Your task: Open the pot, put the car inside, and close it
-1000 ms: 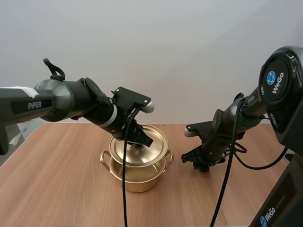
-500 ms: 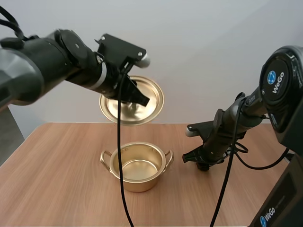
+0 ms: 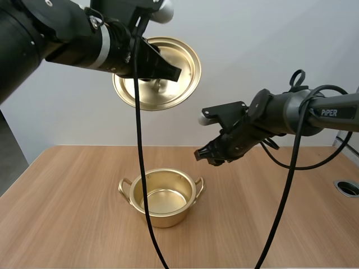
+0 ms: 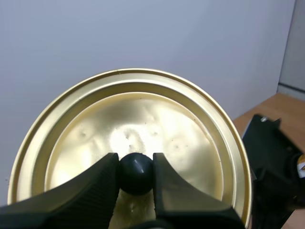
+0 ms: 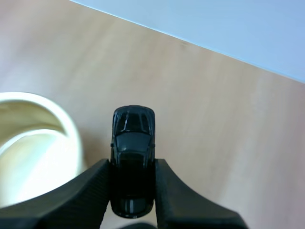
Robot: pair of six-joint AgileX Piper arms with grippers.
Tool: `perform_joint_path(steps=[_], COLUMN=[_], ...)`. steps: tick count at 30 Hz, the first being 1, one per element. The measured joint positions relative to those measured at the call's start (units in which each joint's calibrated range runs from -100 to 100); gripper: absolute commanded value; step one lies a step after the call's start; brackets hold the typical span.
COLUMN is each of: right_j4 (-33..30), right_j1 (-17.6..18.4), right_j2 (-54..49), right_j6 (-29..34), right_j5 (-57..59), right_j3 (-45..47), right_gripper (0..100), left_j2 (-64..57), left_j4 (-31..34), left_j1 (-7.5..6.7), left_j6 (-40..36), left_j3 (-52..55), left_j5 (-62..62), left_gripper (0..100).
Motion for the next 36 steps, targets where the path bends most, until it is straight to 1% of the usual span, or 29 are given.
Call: perform_joint_path(steps=[4,10,14,15,16,19,20,21,22,27,30,36], right_j4=[2.72,2.75,1.99,1.91,1.91,1.77,1.77,1.77,1.77,1.88,1.88,0.96], right_j1=[4.29,9.53,10.38,10.38,10.38,10.38,10.38,10.38,10.38,9.70,7.96,1.56], right_j2=[0.89,4.44,7.12,7.95,8.84,11.46,12.06,12.48,12.62,10.04,7.29,-0.45], right_j6=[-3.15,-5.71,-5.51,-5.40,-5.40,-5.07,-4.83,-4.74,-4.74,-4.74,-3.74,-0.25], right_j5=[2.56,9.46,9.82,10.51,11.12,11.12,11.12,10.94,10.22,8.28,7.94,3.37], right_j3=[-0.15,-0.15,-0.15,-0.15,-0.15,-0.15,-0.15,-0.15,-0.15,-0.15,-0.15,-0.15], right_gripper=[0,0,0,2,16,68,77,77,71,30,0,0], left_j2=[-0.91,-1.03,-1.03,-1.03,-1.03,-1.03,-1.03,-1.03,-1.03,-1.03,-1.03,-0.03], left_j4=[-2.34,-2.43,-2.43,-2.43,-2.43,-2.43,-2.43,-2.43,-2.43,-0.97,-0.81,-0.06], left_j1=[0.00,0.00,0.00,0.00,0.00,0.00,0.00,0.00,0.00,0.00,0.00,0.00], left_j6=[0.00,-0.65,-1.03,-1.00,-1.00,-1.00,-1.00,-1.00,-1.00,-2.03,-2.42,-2.86], left_j3=[-3.14,-6.09,-6.09,-6.09,-6.09,-6.09,-6.09,-6.09,-6.09,-6.09,-6.09,-4.74], left_j5=[2.34,6.36,8.53,9.15,9.32,9.83,9.83,10.04,10.42,11.70,12.81,20.92], left_gripper=[0,0,0,0,0,0,0,0,0,0,0,0])
